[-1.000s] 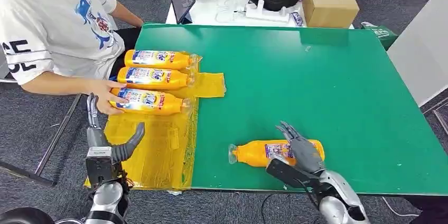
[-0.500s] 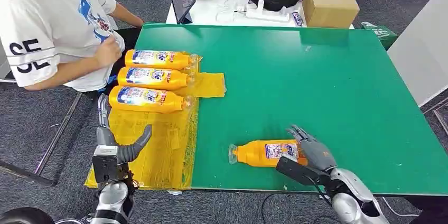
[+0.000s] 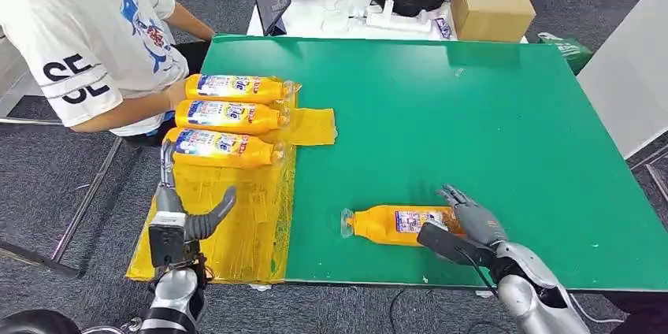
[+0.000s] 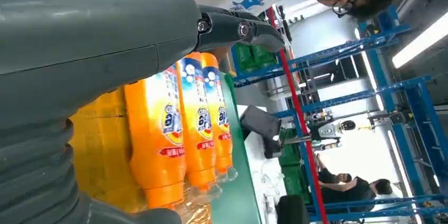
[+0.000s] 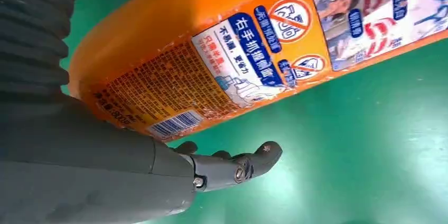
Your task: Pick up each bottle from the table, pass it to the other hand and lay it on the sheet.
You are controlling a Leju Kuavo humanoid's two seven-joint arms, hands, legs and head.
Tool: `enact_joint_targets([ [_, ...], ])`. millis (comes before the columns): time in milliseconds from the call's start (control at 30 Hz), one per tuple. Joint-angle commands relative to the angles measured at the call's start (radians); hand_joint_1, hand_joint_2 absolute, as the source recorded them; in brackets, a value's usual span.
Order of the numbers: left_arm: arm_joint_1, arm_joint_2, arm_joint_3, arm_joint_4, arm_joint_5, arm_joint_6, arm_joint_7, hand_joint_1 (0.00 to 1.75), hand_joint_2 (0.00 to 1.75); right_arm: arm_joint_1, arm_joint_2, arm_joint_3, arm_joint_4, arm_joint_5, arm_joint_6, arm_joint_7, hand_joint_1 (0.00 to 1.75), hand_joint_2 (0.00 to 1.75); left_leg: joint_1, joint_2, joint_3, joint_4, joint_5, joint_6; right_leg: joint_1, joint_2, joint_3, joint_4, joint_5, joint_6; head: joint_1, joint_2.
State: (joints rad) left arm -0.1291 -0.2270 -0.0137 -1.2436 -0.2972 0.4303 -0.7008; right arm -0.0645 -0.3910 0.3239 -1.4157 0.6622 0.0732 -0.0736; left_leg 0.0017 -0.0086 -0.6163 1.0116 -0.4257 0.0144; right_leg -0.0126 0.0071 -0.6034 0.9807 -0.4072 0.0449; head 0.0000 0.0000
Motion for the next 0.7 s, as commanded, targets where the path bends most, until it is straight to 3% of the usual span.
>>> enact_joint_targets([
  [33,-0.048,-0.002,-0.015,0.103,0.008,-0.012,0.011,0.0,1.75,-0.063,0.042,0.003,0.19,0.017,-0.006,0.032,0.0,1.75,0.001,0.0,0.003,-0.001,0.0,-0.001,0.001,-0.001,0.004,-0.002,0.0,-0.001,0.0,0.0],
  [200,-0.061,-0.003,-0.023,0.124,0.022,-0.023,0.014,0.0,1.75,-0.071,0.062,-0.013,0.246,-0.001,0.002,0.004,0.0,1.75,0.001,0.0,0.005,-0.001,0.0,0.0,0.001,-0.001,0.005,-0.002,0.0,-0.001,0.0,0.0],
  [233,-0.062,-0.006,-0.018,0.122,0.049,-0.049,0.02,0.0,1.75,-0.067,0.062,-0.013,0.243,-0.003,0.003,0.003,0.26,1.75,0.001,0.0,0.004,-0.001,0.0,0.0,0.001,-0.001,0.004,-0.002,0.0,-0.001,0.0,0.0],
  [267,-0.063,-0.005,-0.021,0.119,0.049,-0.051,0.019,0.0,1.75,-0.064,0.065,-0.012,0.241,-0.006,0.007,0.0,0.7,1.75,0.001,0.0,0.005,-0.001,0.0,0.0,0.001,-0.001,0.005,-0.003,0.0,-0.001,0.001,0.0],
  [300,-0.066,-0.005,-0.023,0.121,0.052,-0.053,0.02,0.0,1.75,-0.063,0.063,-0.01,0.241,-0.019,0.022,-0.007,1.54,1.75,0.001,0.0,0.005,-0.001,0.0,0.0,0.001,-0.001,0.005,-0.002,0.0,-0.001,0.0,0.0],
  [333,-0.068,-0.006,-0.026,0.124,0.058,-0.06,0.023,0.0,1.75,-0.06,0.062,-0.009,0.239,-0.023,0.024,-0.007,1.71,1.75,0.001,0.0,0.006,-0.001,-0.001,-0.001,0.002,-0.001,0.006,-0.003,0.0,-0.001,0.0,0.0],
  [700,-0.075,-0.01,-0.046,0.143,0.075,-0.071,0.021,0.0,1.75,-0.007,0.077,-0.063,0.17,-0.122,0.02,-0.064,1.75,1.75,0.002,0.001,0.011,-0.002,-0.001,-0.001,0.002,-0.003,0.011,-0.003,0.0,-0.002,0.0,0.0],
])
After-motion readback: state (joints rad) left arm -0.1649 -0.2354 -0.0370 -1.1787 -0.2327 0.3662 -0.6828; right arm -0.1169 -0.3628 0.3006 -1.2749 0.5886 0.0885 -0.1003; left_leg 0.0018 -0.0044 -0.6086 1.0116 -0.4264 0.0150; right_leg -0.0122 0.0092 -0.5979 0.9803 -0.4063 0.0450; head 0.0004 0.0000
